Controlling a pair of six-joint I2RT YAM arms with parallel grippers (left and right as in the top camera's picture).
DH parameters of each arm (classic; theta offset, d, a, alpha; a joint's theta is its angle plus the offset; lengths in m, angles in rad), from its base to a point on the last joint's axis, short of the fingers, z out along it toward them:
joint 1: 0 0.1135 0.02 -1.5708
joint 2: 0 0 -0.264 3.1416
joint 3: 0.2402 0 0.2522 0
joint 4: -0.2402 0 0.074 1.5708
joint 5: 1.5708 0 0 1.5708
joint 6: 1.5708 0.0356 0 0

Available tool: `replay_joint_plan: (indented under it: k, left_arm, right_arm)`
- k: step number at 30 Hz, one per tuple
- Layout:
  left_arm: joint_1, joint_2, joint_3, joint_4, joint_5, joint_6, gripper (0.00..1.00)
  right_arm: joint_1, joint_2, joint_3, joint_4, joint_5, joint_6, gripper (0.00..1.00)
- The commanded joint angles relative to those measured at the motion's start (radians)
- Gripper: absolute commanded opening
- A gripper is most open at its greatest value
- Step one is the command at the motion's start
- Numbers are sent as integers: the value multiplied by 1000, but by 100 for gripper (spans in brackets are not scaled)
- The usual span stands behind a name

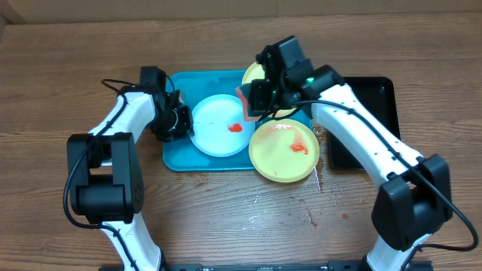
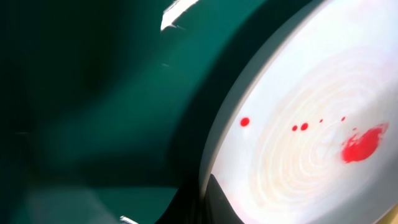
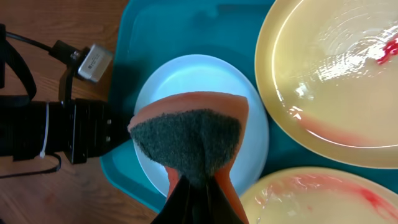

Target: Clean dirty plates on tray and stack at the side

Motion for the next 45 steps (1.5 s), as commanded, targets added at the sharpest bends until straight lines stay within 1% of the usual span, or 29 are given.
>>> replay_joint_plan:
  k: [1,8,16,22,24,27,31,34,37,41,45]
  left_arm:
    - [-25,26,-19,-13,74,35,4]
    - [-24,26,-19,-28,74,35,4]
    - [-20,26,-18,-19,71,35,4]
    - [24,25,-14,-25,71,36,4]
    - [43,25,-14,-36,71,56,4]
    - [62,25,-14,-62,71,98,4]
    - [65,25,-14,-91,74,150,4]
    - [65,25,-14,-109,80,153,4]
    - [68,25,-14,-118,142,171,4]
    - [82,25,-14,-116,229,178,4]
    - [89,25,-14,-117,239,178,4]
  right_arm:
    - [27,49,1,14,49,33,4]
    - [65,167,1,31,112,37,4]
    - [111,251,1,47,187,58,4]
    - [113,296,1,59,198,82,4]
    - [115,308,1,66,197,84,4]
    - [119,329,1,90,168,84,4]
    - [139,354,1,137,46,85,4]
    - [169,368,1,172,-11,132,4]
    - [207,372,1,212,-51,138,4]
    - [249,372,1,245,-56,164,4]
    - [275,372,1,250,-61,163,4]
